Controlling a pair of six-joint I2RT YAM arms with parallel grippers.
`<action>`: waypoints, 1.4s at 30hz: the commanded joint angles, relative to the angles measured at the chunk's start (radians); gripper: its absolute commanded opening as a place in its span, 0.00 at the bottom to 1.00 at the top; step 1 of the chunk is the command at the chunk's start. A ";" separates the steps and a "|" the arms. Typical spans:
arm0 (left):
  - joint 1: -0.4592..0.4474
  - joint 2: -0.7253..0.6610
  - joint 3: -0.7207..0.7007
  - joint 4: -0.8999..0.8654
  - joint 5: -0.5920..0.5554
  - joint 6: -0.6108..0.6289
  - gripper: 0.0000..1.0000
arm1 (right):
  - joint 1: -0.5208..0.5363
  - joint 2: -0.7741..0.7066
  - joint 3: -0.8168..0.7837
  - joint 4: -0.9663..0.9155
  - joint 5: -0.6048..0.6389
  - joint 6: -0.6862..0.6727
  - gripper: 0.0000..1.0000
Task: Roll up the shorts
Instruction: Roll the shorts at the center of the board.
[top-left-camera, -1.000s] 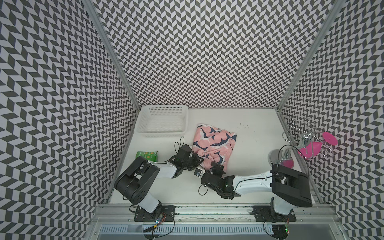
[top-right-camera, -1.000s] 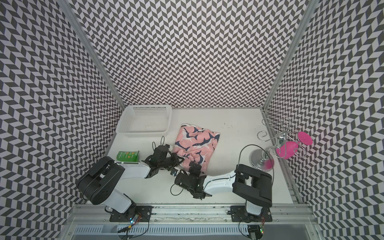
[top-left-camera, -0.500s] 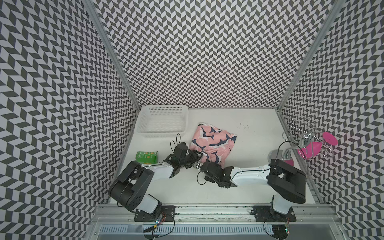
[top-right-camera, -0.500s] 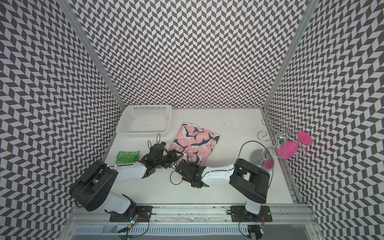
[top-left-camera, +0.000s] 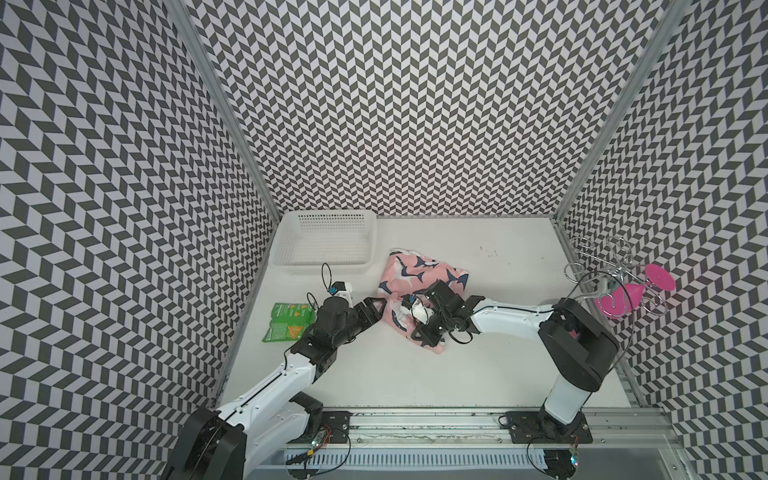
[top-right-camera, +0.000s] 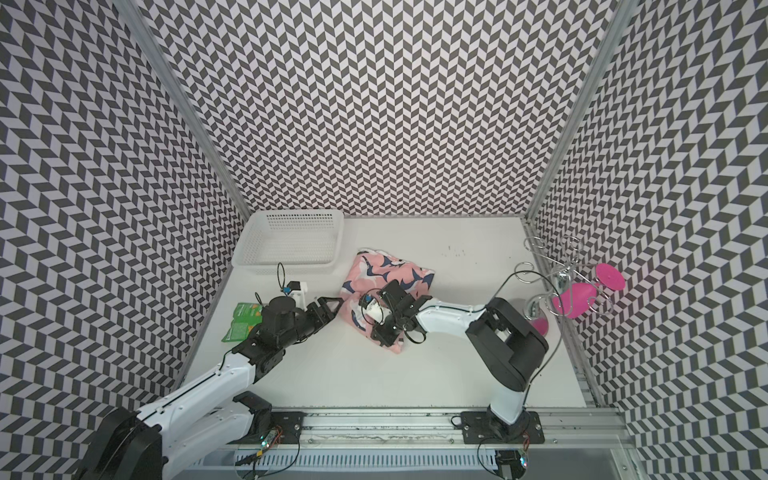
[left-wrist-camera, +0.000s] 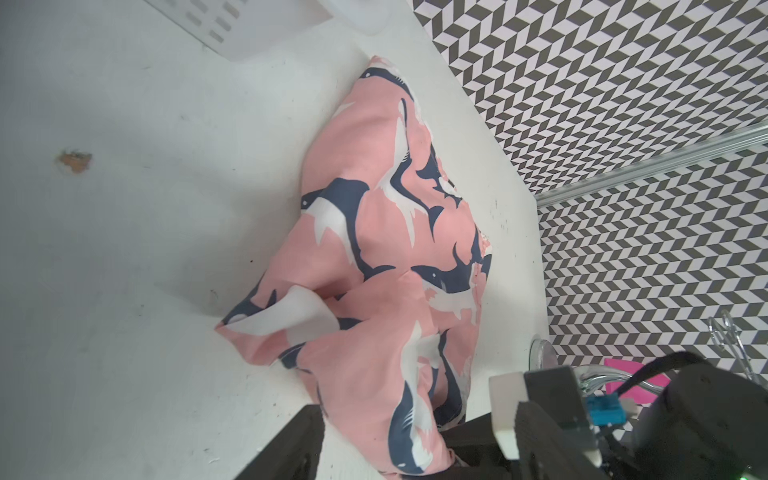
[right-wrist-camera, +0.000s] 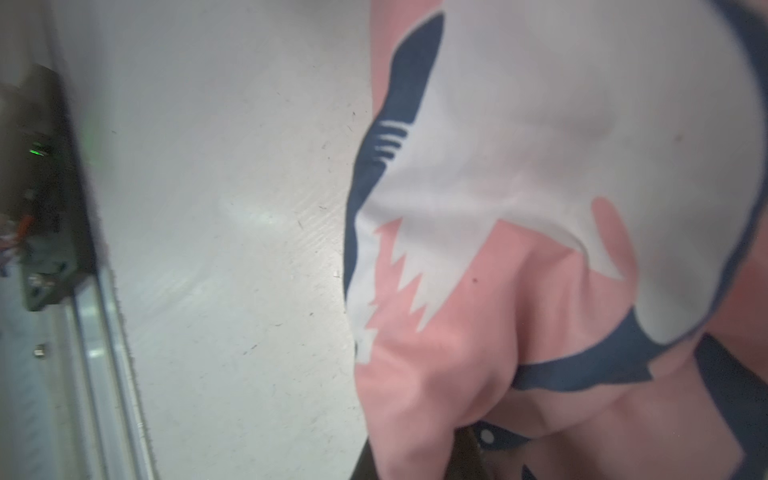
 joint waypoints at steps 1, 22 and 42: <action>0.001 0.020 -0.046 -0.011 0.004 0.019 0.77 | -0.027 0.050 -0.004 0.015 -0.237 0.066 0.12; -0.131 0.523 -0.138 0.775 -0.084 -0.070 0.81 | -0.164 0.200 -0.030 0.232 -0.614 0.192 0.15; -0.136 0.696 0.079 0.592 -0.042 -0.076 0.00 | -0.189 -0.114 -0.109 0.169 -0.231 0.137 1.00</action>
